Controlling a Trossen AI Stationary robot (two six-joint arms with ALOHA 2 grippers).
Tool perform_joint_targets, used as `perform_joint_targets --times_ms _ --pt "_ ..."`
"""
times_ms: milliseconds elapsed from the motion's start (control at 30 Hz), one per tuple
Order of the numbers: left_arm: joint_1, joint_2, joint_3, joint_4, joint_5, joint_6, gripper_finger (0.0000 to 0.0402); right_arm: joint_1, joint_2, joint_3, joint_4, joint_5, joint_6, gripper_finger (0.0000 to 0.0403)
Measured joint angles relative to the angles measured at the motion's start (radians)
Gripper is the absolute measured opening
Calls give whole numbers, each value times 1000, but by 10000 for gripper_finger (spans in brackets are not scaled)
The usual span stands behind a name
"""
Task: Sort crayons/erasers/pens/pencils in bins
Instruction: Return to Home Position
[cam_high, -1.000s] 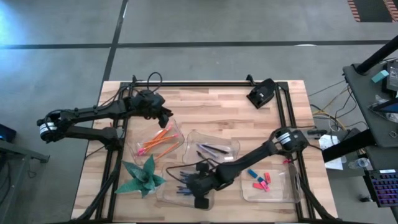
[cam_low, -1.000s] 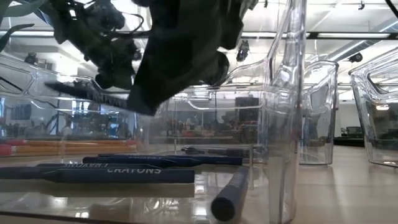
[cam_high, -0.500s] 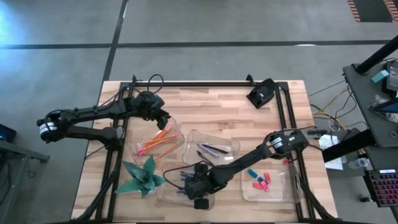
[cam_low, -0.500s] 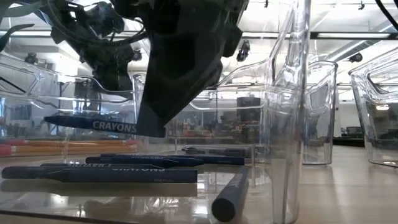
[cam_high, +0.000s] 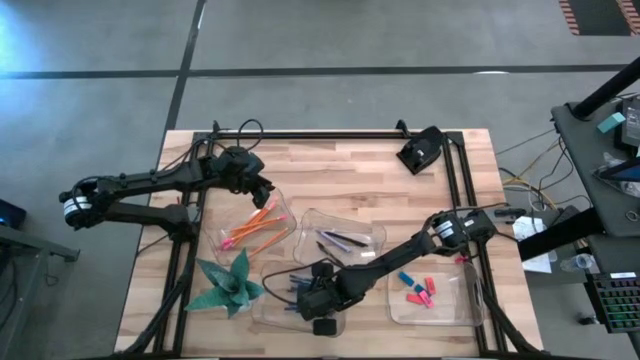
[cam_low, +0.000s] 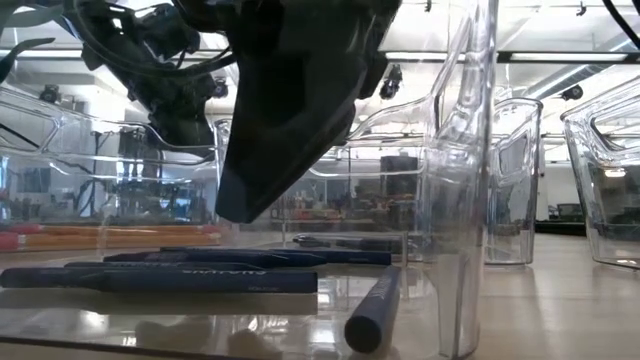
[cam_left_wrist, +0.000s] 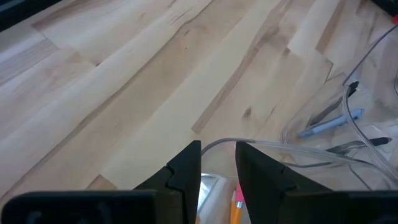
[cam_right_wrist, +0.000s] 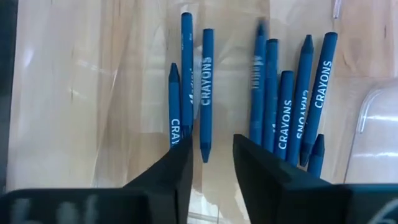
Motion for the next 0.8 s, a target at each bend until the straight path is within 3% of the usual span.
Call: perform_joint_targets --times_ms 233,667,800 --pt "-1 2 0 -6 -1 3 86 -5 -30 1 -48 29 -67 127" --pt "0 3 0 35 -1 -33 86 -64 -182 -57 -109 35 -274 127" --pt "0 -4 0 31 96 -44 86 -98 -251 -148 -99 38 -277 122"
